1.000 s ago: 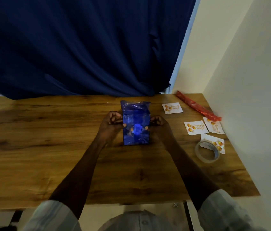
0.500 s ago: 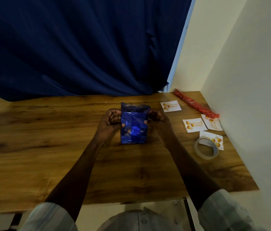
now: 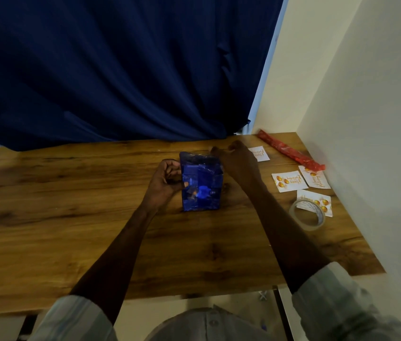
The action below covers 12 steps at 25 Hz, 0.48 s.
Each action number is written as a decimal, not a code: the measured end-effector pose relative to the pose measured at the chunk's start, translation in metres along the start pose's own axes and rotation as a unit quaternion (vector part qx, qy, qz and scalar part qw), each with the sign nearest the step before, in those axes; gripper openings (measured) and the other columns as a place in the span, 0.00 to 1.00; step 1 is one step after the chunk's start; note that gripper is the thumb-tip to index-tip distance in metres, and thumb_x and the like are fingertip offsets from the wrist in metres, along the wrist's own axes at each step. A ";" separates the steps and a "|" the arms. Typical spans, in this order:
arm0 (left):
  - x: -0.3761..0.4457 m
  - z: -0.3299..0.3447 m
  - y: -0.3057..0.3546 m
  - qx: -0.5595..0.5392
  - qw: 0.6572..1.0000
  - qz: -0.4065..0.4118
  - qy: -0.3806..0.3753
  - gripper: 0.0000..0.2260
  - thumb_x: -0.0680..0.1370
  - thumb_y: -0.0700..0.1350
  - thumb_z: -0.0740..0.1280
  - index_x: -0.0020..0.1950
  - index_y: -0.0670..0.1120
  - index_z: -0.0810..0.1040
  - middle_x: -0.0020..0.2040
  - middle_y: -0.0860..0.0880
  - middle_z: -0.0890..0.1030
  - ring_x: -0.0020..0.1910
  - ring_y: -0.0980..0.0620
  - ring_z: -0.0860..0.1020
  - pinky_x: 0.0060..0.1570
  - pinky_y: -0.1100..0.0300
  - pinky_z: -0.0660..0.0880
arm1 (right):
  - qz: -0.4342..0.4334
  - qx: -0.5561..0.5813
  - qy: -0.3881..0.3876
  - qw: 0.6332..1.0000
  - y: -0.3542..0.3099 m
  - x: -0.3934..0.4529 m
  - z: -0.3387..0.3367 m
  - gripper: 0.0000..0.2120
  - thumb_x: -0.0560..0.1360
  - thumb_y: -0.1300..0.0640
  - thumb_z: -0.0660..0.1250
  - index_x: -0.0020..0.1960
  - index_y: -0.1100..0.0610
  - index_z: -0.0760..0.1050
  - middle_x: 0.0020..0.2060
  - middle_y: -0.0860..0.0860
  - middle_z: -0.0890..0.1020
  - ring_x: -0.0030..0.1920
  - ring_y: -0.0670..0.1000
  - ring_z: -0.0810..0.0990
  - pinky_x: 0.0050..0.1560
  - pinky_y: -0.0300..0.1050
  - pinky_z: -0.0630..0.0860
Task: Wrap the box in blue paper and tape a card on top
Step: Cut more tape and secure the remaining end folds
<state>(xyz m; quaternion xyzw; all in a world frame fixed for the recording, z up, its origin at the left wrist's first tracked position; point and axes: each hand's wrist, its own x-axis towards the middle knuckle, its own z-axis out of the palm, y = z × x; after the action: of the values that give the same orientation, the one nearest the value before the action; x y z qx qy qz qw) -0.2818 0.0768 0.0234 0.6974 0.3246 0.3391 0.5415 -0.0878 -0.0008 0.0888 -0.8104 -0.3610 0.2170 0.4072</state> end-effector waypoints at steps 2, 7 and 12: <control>0.001 0.001 0.000 0.011 1.000 0.008 -0.010 0.20 0.71 0.33 0.72 0.61 0.40 0.70 0.56 0.49 0.78 0.57 0.57 0.78 0.54 0.64 0.77 | -0.035 -0.118 -0.011 0.992 -0.011 0.003 0.002 0.26 0.71 0.45 0.70 0.64 0.55 0.68 0.54 0.52 0.78 0.54 0.54 0.76 0.52 0.48 0.69; 0.000 -0.002 0.000 0.012 1.000 0.012 -0.013 0.19 0.72 0.32 0.71 0.60 0.37 0.69 0.53 0.51 0.79 0.55 0.57 0.79 0.51 0.64 0.77 | -0.083 -0.168 0.051 0.981 -0.029 -0.004 -0.002 0.06 0.73 0.58 0.67 0.49 0.58 0.75 0.44 0.55 0.81 0.45 0.54 0.80 0.47 0.48 0.75; 0.001 -0.006 -0.006 -0.001 1.000 0.006 -0.009 0.18 0.71 0.34 0.72 0.58 0.42 0.71 0.56 0.47 0.79 0.58 0.50 0.78 0.57 0.54 0.76 | -0.100 0.148 0.115 0.977 -0.011 -0.001 -0.008 0.05 0.76 0.59 0.64 0.45 0.54 0.79 0.37 0.47 0.81 0.37 0.45 0.78 0.43 0.42 0.75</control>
<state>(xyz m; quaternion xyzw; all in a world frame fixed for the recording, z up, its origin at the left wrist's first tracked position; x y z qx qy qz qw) -0.2869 0.0821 0.0188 0.7016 0.3150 0.3365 0.5433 -0.0878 -0.0017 0.1028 -0.7203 -0.3549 0.1316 0.5812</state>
